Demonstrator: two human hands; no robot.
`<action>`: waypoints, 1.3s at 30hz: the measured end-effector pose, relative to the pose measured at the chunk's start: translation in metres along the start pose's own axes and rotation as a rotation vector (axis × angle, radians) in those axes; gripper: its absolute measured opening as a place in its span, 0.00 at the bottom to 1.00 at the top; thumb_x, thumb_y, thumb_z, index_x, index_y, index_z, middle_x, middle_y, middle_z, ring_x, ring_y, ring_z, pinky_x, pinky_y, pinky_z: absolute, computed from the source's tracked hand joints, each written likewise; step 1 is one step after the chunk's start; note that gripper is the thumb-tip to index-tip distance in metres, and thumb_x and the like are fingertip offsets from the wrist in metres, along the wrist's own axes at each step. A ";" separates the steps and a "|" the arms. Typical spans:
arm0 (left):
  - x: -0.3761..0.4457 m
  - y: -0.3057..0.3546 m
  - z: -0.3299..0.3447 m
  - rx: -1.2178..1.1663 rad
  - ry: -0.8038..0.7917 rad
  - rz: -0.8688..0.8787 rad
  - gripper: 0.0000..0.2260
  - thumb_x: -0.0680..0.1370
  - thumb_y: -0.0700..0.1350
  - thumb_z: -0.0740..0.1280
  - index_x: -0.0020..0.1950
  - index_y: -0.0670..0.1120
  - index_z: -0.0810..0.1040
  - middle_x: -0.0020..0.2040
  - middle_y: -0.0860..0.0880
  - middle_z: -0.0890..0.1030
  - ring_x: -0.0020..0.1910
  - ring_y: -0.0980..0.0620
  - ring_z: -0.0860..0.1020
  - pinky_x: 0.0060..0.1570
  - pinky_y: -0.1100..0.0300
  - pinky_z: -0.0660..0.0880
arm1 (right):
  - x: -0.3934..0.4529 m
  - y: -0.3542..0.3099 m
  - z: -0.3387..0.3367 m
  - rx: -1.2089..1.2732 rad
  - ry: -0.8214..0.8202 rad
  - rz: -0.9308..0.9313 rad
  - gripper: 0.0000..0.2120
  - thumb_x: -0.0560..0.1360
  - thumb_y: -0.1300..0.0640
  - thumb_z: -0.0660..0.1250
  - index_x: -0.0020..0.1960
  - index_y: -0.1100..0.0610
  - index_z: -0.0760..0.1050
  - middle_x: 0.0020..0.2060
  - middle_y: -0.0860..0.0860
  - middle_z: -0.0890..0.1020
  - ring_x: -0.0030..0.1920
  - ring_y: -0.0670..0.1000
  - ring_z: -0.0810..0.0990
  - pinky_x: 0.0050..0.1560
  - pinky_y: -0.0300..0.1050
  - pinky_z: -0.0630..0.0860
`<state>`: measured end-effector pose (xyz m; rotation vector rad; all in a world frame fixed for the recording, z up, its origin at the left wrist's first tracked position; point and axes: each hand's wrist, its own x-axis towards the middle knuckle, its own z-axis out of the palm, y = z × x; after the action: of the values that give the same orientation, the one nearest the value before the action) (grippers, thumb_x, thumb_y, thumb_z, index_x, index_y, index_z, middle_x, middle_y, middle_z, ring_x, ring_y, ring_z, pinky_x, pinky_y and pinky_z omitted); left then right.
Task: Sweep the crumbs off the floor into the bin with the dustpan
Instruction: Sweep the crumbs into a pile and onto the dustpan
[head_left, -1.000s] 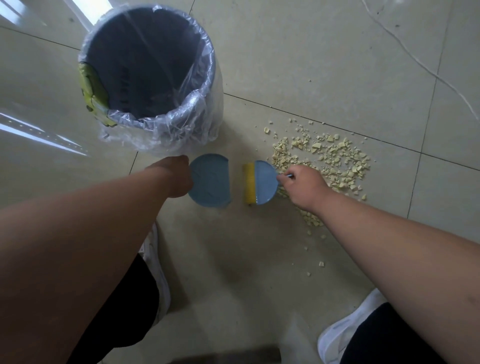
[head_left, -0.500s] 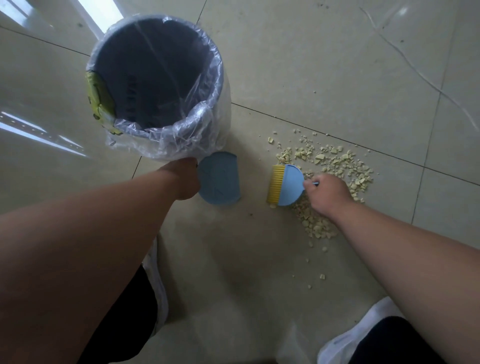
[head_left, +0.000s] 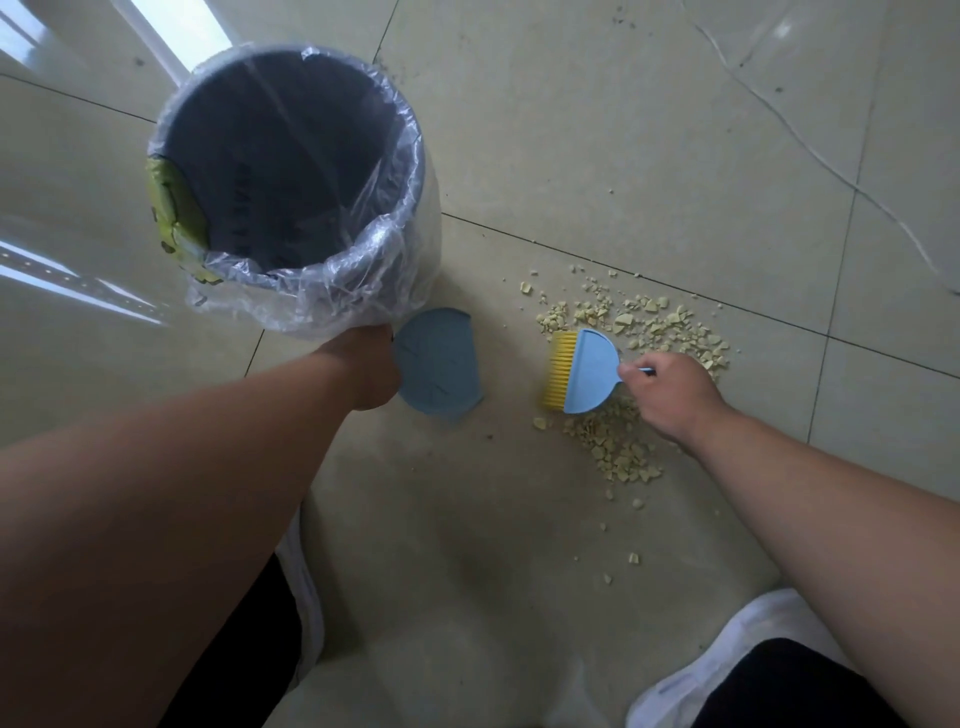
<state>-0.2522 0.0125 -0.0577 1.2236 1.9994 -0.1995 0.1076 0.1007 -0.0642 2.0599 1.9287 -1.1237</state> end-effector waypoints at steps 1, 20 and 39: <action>0.000 -0.001 0.000 -0.003 0.007 -0.003 0.11 0.75 0.39 0.66 0.58 0.45 0.73 0.57 0.44 0.76 0.56 0.41 0.77 0.57 0.47 0.78 | 0.001 -0.008 0.003 0.015 -0.003 -0.010 0.15 0.82 0.47 0.65 0.55 0.57 0.83 0.45 0.54 0.83 0.46 0.56 0.79 0.45 0.43 0.69; 0.044 -0.001 0.019 0.229 0.121 0.049 0.04 0.80 0.41 0.62 0.46 0.47 0.72 0.46 0.46 0.76 0.54 0.42 0.79 0.57 0.48 0.77 | 0.065 -0.050 0.019 0.171 0.093 0.110 0.18 0.82 0.47 0.65 0.64 0.57 0.82 0.58 0.58 0.84 0.54 0.58 0.82 0.53 0.45 0.74; 0.090 -0.010 0.047 -0.140 0.217 0.182 0.08 0.72 0.43 0.60 0.46 0.57 0.69 0.43 0.52 0.76 0.45 0.46 0.79 0.45 0.43 0.81 | 0.062 -0.017 0.009 0.439 0.188 0.189 0.18 0.82 0.46 0.66 0.61 0.58 0.82 0.50 0.56 0.85 0.49 0.56 0.81 0.48 0.43 0.72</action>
<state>-0.2579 0.0465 -0.1536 1.3740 2.0303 0.1667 0.0835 0.1500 -0.0994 2.5914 1.6184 -1.4558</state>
